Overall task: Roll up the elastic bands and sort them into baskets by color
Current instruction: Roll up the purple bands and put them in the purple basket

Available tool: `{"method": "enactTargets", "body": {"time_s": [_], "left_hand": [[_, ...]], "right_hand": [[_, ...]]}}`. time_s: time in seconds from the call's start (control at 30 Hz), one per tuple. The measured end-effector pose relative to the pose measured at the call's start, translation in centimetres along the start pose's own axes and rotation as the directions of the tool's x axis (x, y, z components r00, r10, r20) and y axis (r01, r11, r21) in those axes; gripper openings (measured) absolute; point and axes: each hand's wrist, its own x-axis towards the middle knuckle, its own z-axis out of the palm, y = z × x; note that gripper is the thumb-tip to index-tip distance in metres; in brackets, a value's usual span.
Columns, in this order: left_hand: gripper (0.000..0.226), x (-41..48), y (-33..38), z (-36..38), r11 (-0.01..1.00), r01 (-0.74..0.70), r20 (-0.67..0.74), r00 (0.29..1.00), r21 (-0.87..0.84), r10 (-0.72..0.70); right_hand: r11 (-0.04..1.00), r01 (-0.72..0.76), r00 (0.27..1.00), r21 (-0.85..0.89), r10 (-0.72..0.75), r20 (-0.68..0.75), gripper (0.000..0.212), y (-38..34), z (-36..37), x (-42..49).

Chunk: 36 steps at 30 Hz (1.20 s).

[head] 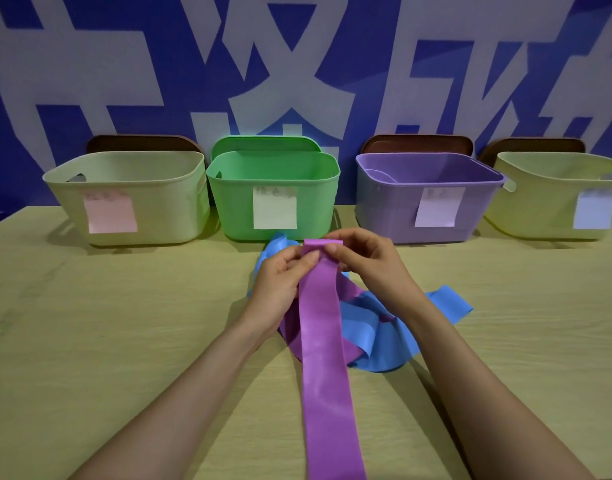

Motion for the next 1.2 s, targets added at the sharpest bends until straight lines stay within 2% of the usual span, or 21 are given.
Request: {"method": "enactTargets", "body": {"time_s": [0.13,0.23,0.33,0.57,0.9,1.2], "left_hand": [[0.016,-0.2,0.0,0.3,1.0,0.018,0.023,1.0,-0.006,-0.018],[0.02,-0.3,0.2,0.5,0.997,0.04,0.031,0.999,-0.069,-0.038],[0.017,-0.3,0.3,0.5,0.999,0.036,0.019,0.999,-0.038,-0.035],[0.016,-0.3,0.8,0.6,0.991,0.093,-0.065,0.993,-0.092,-0.099],[0.012,-0.3,1.5,0.4,0.978,0.146,-0.042,0.987,-0.148,-0.153],[0.015,-0.2,1.3,0.2,0.974,0.149,0.006,0.989,-0.172,-0.151]], "right_hand": [[1.0,0.028,0.998,-0.007,-0.028,-0.062,0.014,0.2,0.0,0.1],[0.993,0.073,0.992,-0.095,-0.082,-0.094,0.007,0.5,0.1,0.2],[0.974,0.114,0.984,-0.198,-0.139,-0.115,0.006,0.8,0.2,0.2],[0.938,0.227,0.969,-0.261,-0.245,-0.038,0.009,0.4,0.4,-0.1],[0.957,0.241,0.968,-0.163,-0.249,-0.025,0.022,-0.1,0.3,0.0],[0.878,0.312,0.943,-0.364,-0.332,0.009,0.018,0.3,0.5,-0.1]]}}
